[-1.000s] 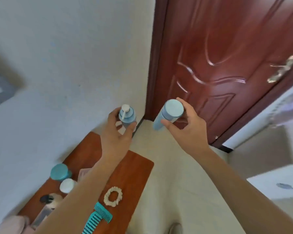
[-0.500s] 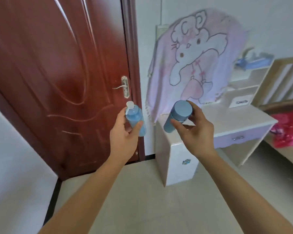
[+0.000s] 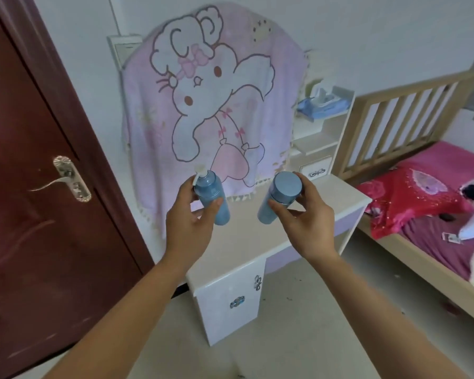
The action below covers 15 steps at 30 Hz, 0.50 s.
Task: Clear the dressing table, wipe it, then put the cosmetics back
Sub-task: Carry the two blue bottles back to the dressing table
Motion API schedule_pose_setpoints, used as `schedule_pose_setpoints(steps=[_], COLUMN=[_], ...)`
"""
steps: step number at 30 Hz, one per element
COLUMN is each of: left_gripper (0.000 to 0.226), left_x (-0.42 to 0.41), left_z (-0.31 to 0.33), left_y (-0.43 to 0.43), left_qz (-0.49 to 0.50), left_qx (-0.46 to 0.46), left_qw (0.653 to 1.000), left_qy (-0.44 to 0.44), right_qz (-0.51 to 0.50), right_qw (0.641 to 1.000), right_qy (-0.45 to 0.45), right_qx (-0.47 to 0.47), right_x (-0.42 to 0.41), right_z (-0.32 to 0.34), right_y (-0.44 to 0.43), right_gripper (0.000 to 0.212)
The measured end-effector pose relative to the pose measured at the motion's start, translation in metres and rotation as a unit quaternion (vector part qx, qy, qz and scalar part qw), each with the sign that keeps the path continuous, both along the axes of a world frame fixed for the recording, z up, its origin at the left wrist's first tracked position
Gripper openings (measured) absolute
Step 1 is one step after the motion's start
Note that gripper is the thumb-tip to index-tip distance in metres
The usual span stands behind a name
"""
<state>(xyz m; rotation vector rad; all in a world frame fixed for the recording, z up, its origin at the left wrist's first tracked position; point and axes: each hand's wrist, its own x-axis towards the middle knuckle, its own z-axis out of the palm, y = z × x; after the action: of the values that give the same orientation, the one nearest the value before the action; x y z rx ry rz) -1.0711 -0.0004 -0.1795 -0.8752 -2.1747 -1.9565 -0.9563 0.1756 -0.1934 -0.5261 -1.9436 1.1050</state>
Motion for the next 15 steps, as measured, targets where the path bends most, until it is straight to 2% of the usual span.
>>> schedule_pose_setpoints(steps=[4,9,15], left_gripper=[0.051,0.045,0.050], left_x=[-0.059,-0.111,-0.160], left_z=[-0.005,0.003,-0.023], left_y=[0.087,0.192,0.305], left_qz=[-0.039,-0.092,-0.102], left_qx=[-0.019,-0.038,-0.094], left_qw=[0.999,0.995,0.990], left_qy=[-0.017,-0.017,-0.026], right_qz=[-0.033,-0.065,-0.076], right_qw=[0.998,0.996,0.996], right_qy=[-0.045,-0.038,-0.046], right_qx=[0.027,0.040,0.025], right_x=[-0.046,-0.082,-0.125], right_z=[0.012,0.021,-0.007], right_y=[0.080,0.172,0.285], right_gripper=[0.064,0.065,0.063])
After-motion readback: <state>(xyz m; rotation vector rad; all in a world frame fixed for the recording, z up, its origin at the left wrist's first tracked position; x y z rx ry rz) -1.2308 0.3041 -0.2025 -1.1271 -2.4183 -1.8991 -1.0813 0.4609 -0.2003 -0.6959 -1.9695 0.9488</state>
